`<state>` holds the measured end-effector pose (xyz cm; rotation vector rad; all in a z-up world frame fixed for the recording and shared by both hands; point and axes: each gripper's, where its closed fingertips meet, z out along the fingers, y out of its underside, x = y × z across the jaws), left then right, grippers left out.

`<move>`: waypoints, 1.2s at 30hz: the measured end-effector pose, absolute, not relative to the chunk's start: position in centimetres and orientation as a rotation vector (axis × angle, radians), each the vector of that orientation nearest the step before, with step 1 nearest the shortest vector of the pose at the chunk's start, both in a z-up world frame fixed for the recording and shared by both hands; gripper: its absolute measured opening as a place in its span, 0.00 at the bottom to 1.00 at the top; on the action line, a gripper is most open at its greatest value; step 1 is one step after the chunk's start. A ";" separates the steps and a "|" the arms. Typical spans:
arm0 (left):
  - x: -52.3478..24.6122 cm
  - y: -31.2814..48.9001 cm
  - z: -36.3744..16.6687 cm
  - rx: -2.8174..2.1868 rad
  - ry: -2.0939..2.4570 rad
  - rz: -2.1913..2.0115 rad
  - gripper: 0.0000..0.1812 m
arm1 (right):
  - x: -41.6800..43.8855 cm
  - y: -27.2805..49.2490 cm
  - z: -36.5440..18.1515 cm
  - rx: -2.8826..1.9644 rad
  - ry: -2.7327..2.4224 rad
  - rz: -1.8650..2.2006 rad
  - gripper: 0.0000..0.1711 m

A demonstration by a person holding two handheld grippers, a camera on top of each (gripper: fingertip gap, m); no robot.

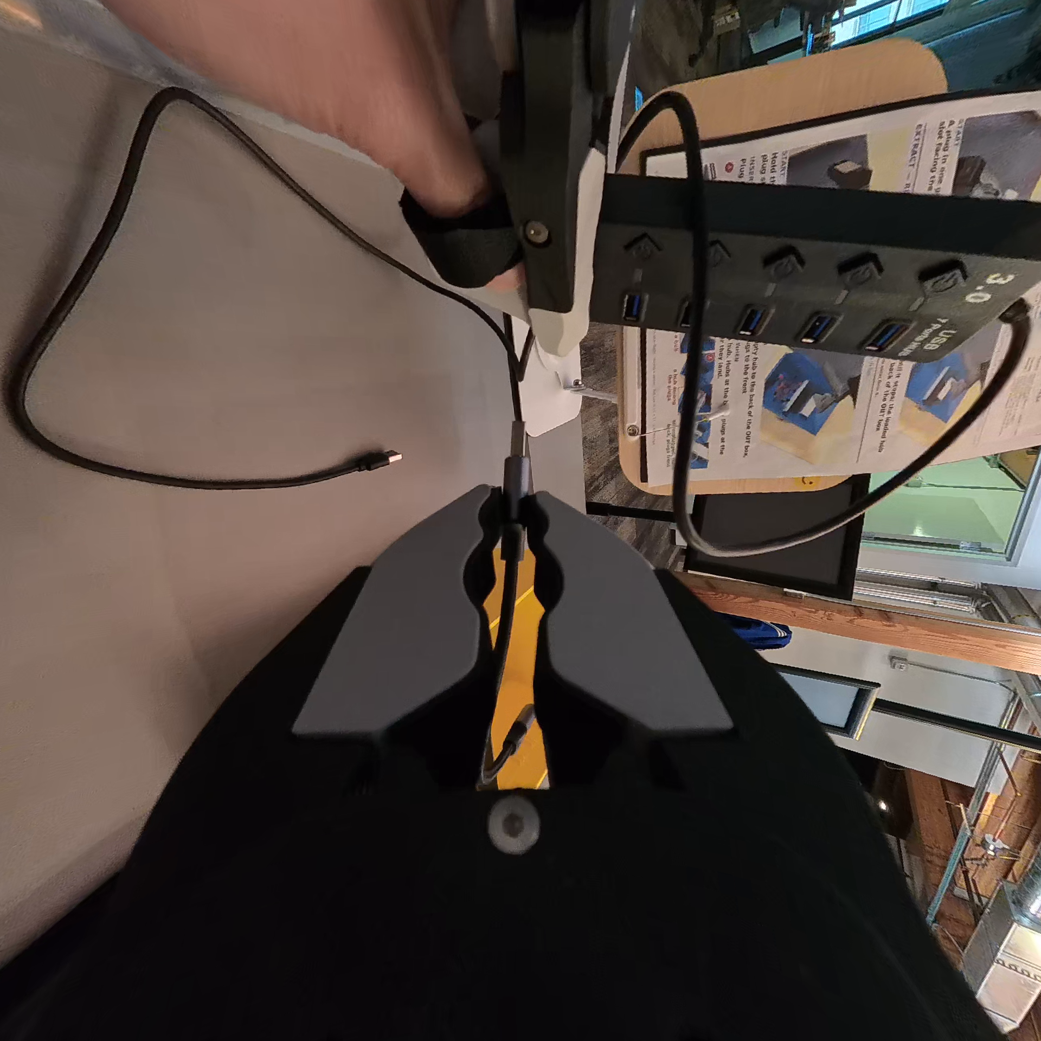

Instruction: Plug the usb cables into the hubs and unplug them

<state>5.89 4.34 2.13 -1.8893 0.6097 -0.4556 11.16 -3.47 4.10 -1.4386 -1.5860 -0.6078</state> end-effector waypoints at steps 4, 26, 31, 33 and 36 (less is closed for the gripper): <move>6.1 4.3 2.0 -1.889 0.618 -0.448 0.15 | 11.3 -3.4 4.0 -1.439 -1.587 -0.617 0.06; 8.6 4.0 2.8 -1.742 0.610 -0.371 0.15 | 11.4 -2.8 8.1 -1.325 -1.306 -0.670 0.06; 8.8 3.7 3.1 -1.737 0.600 -0.418 0.14 | 10.6 -3.3 6.8 -1.326 -1.364 -0.673 0.06; 8.6 3.6 3.5 -1.731 0.586 -0.437 0.14 | 10.4 -3.2 6.4 -1.324 -1.371 -0.679 0.06; 8.3 3.6 3.7 -1.728 0.578 -0.440 0.15 | 10.4 -3.2 6.6 -1.323 -1.364 -0.671 0.06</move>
